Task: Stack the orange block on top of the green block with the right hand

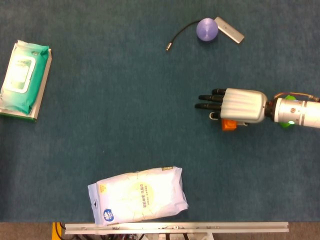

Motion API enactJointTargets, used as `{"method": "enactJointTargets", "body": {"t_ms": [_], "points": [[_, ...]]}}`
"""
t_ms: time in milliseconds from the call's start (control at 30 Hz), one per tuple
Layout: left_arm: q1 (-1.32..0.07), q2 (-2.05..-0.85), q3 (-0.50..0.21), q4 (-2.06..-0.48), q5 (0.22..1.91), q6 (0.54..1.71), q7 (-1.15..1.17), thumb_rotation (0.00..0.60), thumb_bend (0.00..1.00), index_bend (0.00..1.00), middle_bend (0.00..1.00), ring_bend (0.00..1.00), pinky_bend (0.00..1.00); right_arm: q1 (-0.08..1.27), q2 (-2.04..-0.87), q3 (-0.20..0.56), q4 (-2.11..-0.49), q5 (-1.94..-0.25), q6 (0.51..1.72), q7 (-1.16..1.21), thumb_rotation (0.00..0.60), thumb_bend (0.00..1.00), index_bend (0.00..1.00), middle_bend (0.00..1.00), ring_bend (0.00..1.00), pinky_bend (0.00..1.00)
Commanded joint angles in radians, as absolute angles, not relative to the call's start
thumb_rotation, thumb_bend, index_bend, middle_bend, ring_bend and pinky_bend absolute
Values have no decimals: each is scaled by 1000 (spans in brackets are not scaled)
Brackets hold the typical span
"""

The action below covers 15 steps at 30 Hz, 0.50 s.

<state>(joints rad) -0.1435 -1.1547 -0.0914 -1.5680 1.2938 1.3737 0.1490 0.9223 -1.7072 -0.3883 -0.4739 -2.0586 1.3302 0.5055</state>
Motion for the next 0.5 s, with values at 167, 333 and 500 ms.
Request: {"method": "enactJointTargets", "body": {"t_ms": [167,333,500], "points": [[-143,-1154,-91,-1568,1295,1374,147,600,112,361,379,392,540,924,-1702,-389,-486,-2054,1321,499,600,189,447,89,4,231],[-142,-1154,-91,-1569,1296,1375,147,600,112,361,379,392,540,925,-1697,-390,-494,-2051,1318,495,600,190,498,90,4,231],[-141,-1155,-90,-1567,1298,1377,146,600,112,361,379,392,540,926,-1694,-391,-502,-2049,1313,493,600,191,546,89,4,231]]}}
